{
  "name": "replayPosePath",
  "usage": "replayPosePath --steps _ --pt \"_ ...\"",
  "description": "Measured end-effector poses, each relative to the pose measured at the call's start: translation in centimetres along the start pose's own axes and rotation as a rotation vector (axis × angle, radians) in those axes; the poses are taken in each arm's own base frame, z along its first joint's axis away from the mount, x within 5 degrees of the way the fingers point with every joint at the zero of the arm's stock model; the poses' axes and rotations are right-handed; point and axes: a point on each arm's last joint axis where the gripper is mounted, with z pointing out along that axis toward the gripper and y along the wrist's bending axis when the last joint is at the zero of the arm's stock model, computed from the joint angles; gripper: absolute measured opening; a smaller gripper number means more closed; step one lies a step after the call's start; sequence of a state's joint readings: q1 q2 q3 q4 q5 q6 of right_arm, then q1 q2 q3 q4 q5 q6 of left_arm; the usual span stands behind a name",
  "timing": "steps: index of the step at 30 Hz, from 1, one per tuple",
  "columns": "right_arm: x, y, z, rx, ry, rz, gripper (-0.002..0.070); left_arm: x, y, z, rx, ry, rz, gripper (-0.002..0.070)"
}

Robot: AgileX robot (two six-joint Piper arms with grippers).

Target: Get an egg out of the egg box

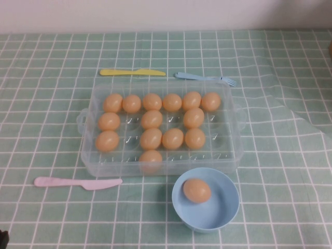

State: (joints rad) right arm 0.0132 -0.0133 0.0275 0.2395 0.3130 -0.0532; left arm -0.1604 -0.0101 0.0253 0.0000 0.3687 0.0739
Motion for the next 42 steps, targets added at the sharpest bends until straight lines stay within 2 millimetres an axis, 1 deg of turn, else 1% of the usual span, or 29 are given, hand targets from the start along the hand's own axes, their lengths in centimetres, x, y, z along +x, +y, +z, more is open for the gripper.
replayPosePath --steps 6,14,21,23,24,27,29,33,37,42 --pt "-0.8 0.0 0.0 -0.005 -0.090 0.036 -0.0017 0.0 0.0 0.0 0.000 0.000 0.000 -0.0004" --pt "-1.8 0.2 -0.2 -0.060 -0.198 0.321 -0.0017 0.0 0.0 0.0 0.000 0.000 0.000 -0.0004" --pt "-2.0 0.2 -0.2 -0.072 -0.218 0.401 -0.0017 0.0 0.0 0.0 0.000 0.000 0.000 -0.0004" --pt "-2.0 0.4 -0.3 -0.087 -0.194 0.423 -0.0017 0.0 0.0 0.0 0.000 0.000 0.000 -0.0005" --pt "-2.1 0.6 -0.3 -0.101 -0.174 0.426 -0.0017 0.0 0.0 0.0 0.000 0.000 0.000 -0.0004" --pt "-3.5 1.5 -0.7 -0.142 -0.099 0.419 -0.0017 0.0 0.0 0.0 0.000 0.000 0.000 -0.0004" --pt "-5.2 2.4 -1.0 -0.173 -0.012 0.400 -0.0017 0.0 0.0 0.0 0.000 0.000 0.000 -0.0004" --pt "-7.9 3.7 -0.6 -0.195 0.200 0.336 -0.0017 0.0 0.0 0.0 0.000 0.000 0.000 -0.0004" --pt "-10.0 4.2 0.7 -0.176 0.408 0.253 -0.0017 0.0 0.0 0.0 0.000 0.000 0.000 -0.0004" --pt "-12.0 4.4 3.0 -0.145 0.621 0.177 -0.0017 0.0 0.0 0.0 0.000 0.000 0.000 -0.0004"
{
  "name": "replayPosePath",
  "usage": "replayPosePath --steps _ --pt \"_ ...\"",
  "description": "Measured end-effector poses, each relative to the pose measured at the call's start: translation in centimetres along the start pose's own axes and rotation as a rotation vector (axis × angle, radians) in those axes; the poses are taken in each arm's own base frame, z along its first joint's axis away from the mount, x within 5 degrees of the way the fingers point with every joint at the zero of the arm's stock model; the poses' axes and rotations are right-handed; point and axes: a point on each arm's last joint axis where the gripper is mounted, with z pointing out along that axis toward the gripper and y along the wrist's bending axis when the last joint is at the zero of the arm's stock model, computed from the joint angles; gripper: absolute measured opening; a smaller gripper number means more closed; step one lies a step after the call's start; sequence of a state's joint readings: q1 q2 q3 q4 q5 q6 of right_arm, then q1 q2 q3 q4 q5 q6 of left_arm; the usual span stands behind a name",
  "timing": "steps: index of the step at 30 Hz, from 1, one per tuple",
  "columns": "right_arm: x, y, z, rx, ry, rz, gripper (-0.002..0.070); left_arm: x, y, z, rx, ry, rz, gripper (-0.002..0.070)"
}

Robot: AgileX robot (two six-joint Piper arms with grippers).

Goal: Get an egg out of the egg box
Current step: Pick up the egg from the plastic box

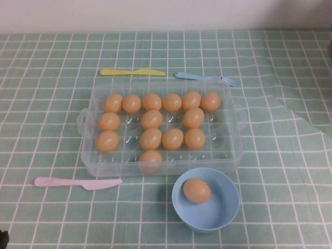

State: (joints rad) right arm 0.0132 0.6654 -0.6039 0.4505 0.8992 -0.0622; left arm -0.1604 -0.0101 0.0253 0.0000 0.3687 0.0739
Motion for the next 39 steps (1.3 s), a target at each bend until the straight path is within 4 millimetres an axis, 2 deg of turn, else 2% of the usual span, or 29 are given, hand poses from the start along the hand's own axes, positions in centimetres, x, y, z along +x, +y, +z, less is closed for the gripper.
replayPosePath --steps 6,10,15,20,31,34,36,39 --pt "-3.6 0.4 1.7 0.008 0.149 -0.061 -0.0017 0.0 0.0 0.0 0.000 0.002 0.000 -0.0004" --pt "-6.1 1.7 3.5 -0.018 0.231 -0.117 -0.0017 0.0 0.0 0.0 0.000 0.002 0.000 -0.0004" --pt "-7.8 4.6 6.5 -0.037 0.329 -0.231 -0.0017 0.0 0.0 0.0 0.000 0.002 0.000 -0.0005" --pt "-8.7 8.1 10.6 -0.020 0.424 -0.367 -0.0017 0.0 0.0 0.0 0.000 0.002 0.000 -0.0004" --pt "-10.9 14.9 17.8 -0.058 0.474 -0.559 -0.0015 0.0 0.0 0.0 0.000 0.002 0.000 -0.0005" --pt "-11.3 15.7 19.4 -0.079 0.480 -0.603 0.0024 0.0 0.0 0.0 0.000 0.002 0.000 -0.0005" --pt "-11.5 15.9 20.4 -0.083 0.488 -0.628 0.0082 0.0 0.0 0.0 0.000 0.002 0.000 -0.0004" --pt "-11.7 16.1 21.8 -0.086 0.497 -0.647 0.0237 0.0 0.0 0.0 0.000 0.002 0.000 -0.0005"
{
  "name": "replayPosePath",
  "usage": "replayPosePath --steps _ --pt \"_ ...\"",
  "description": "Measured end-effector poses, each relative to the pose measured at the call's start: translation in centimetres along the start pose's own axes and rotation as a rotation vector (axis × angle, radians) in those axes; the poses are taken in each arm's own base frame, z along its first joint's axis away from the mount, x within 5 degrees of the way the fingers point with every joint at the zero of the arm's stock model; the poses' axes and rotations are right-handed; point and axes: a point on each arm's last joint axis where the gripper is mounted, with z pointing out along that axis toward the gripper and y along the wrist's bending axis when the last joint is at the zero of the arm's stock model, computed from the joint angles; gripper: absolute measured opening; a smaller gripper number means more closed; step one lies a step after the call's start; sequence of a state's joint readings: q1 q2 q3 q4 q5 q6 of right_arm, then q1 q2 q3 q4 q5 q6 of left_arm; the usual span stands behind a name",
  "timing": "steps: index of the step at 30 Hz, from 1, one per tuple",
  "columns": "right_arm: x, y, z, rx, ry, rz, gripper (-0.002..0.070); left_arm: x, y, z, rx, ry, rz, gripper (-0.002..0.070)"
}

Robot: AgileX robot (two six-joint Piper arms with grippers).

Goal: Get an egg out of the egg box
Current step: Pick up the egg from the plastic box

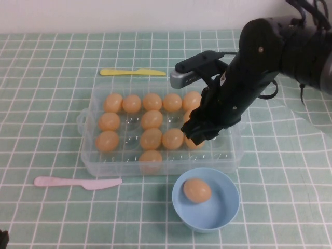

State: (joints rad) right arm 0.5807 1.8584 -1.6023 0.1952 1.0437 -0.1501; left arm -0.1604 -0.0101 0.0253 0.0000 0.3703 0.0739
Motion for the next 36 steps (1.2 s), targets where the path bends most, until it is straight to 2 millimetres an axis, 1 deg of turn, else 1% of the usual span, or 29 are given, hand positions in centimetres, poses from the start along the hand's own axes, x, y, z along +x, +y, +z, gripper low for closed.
replayPosePath --steps 3,4,6,8,12,20,32,36 --pt "-0.5 -0.4 1.2 0.014 0.016 -0.010 0.0412 0.0 0.0 0.0 0.000 0.000 0.000 -0.0005" --pt "-0.6 -0.5 1.6 0.017 0.011 -0.010 0.0449 0.0 0.0 0.0 0.000 0.000 0.000 -0.0004" --pt "-0.9 -0.7 2.4 0.025 -0.005 -0.010 0.0508 0.0 0.0 0.0 0.000 0.000 0.000 -0.0004" --pt "-1.2 -0.9 3.0 0.034 -0.024 -0.011 0.0529 0.0 0.0 0.0 0.000 0.000 0.000 -0.0004" --pt "-1.6 -1.3 4.1 0.058 -0.048 -0.022 0.0542 0.0 0.0 0.0 0.000 0.000 0.000 -0.0004" --pt "-1.5 -2.0 6.2 0.069 -0.015 -0.017 0.0544 0.0 0.0 0.0 0.000 0.000 0.000 -0.0004" --pt "-1.4 -2.6 7.7 0.089 -0.002 -0.026 0.0546 0.0 0.0 0.0 0.000 0.000 0.000 -0.0004" --pt "-1.6 -2.7 7.7 0.094 -0.015 -0.028 0.0546 0.0 0.0 0.0 0.000 0.000 0.000 -0.0005"
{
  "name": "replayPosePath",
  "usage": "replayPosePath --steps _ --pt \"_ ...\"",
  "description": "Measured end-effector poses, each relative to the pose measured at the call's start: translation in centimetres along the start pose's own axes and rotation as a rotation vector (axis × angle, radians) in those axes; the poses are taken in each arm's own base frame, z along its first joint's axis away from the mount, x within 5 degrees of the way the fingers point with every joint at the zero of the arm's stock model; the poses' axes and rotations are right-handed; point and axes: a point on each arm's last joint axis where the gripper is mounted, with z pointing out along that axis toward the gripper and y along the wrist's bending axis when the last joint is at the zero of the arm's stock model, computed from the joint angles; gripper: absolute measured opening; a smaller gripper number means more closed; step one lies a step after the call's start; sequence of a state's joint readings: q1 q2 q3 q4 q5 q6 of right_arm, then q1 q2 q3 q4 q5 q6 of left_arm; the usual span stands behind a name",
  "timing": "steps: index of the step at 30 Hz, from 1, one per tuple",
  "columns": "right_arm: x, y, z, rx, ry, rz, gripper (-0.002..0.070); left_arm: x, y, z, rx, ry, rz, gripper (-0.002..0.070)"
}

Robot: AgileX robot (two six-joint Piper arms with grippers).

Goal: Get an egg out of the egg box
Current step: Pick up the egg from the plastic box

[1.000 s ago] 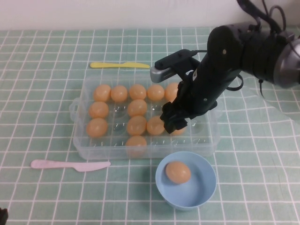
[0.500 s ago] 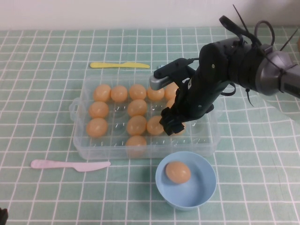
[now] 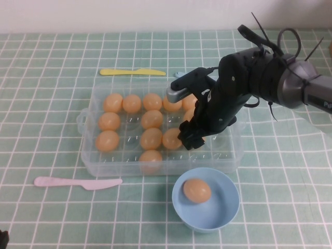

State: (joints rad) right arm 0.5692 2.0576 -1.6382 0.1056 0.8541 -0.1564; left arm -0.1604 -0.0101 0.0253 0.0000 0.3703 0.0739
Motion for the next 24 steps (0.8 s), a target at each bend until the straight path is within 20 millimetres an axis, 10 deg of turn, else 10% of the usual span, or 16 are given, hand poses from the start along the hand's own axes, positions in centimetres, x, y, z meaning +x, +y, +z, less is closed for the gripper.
replayPosePath --steps 24 --pt "-0.1 -0.2 1.4 0.005 -0.016 0.002 0.0469 0.0 0.0 0.0 0.000 0.000 0.000 -0.0005"
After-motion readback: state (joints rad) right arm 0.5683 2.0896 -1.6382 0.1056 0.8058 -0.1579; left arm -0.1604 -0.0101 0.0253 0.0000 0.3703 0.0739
